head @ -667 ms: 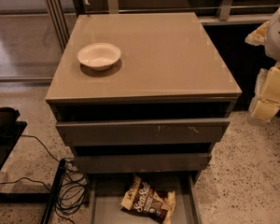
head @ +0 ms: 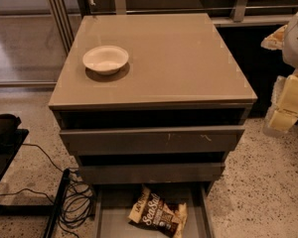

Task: Pick brown chip bag from bottom drawer and place on counter

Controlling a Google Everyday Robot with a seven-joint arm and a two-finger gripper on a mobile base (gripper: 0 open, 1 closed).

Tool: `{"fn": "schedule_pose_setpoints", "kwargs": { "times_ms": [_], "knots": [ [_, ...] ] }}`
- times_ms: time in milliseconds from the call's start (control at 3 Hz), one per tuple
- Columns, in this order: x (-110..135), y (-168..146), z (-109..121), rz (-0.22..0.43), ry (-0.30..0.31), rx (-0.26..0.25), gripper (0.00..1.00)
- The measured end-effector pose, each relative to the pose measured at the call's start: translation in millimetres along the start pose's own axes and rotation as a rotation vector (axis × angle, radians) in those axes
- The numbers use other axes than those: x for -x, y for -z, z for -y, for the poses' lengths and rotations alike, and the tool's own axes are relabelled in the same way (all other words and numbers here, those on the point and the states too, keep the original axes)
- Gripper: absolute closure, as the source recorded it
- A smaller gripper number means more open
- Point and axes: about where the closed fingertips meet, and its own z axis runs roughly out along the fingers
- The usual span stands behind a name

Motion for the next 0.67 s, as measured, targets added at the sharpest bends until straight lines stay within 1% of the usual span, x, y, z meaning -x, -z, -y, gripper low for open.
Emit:
{"fn": "schedule_pose_setpoints", "kwargs": {
  "times_ms": [333,667],
  "knots": [
    [-0.4,-23.1,-17.5,0.057,0.04,0.017,0.0],
    [-5.1,-75.9,-46.8,0.135,0.082,0.051,0.0]
  ]
}}
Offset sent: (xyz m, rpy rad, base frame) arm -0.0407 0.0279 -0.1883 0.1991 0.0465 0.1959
